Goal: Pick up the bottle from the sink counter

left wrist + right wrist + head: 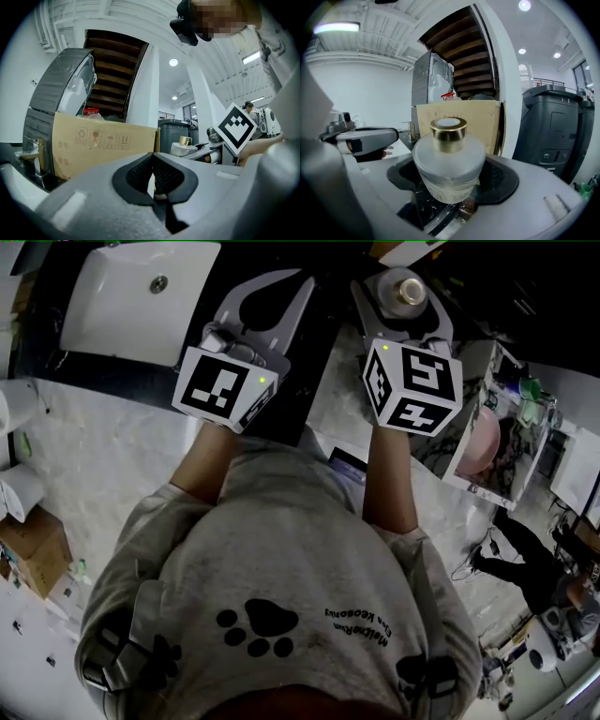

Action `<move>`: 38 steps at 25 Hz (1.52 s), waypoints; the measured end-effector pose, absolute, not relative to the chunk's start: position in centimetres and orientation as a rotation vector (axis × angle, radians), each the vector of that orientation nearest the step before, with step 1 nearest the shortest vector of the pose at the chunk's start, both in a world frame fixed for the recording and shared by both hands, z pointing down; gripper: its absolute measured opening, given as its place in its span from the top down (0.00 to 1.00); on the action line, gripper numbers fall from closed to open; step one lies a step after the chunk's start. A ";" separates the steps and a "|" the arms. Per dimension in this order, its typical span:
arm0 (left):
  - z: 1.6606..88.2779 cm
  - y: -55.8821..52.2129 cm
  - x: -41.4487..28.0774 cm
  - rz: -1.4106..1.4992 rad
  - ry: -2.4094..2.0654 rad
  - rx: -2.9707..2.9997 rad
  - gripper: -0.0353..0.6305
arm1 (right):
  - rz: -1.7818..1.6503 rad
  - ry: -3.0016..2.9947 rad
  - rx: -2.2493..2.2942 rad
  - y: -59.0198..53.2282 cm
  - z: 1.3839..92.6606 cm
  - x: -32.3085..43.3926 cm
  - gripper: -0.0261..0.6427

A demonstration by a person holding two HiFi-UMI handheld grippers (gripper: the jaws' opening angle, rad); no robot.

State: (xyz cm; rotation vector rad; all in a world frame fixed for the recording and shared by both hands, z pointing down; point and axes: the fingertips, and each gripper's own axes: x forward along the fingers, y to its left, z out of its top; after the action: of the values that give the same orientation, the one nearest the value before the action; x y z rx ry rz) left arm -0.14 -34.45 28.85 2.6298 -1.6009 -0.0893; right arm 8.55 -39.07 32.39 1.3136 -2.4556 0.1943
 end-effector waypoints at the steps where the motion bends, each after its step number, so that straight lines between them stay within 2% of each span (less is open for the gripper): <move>1: 28.6 -34.1 -0.3 -0.093 -1.599 2.633 0.94 | 0.189 -2.455 1.316 -38.6 32.2 8.5 0.46; 26: 26.1 -24.8 -3.9 -0.075 -1.354 2.768 0.94 | 0.151 -2.350 1.617 -26.6 27.6 4.0 0.46; 38: 25.6 -21.1 -4.1 -0.066 -1.408 2.763 0.94 | 0.154 -2.352 1.620 -22.8 27.5 4.1 0.46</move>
State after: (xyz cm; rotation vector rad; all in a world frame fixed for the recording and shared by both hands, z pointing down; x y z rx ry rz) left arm -4.11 -21.09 25.58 2.7635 -1.4084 -0.0662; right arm 4.13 -22.82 27.51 1.6197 -2.3521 0.1545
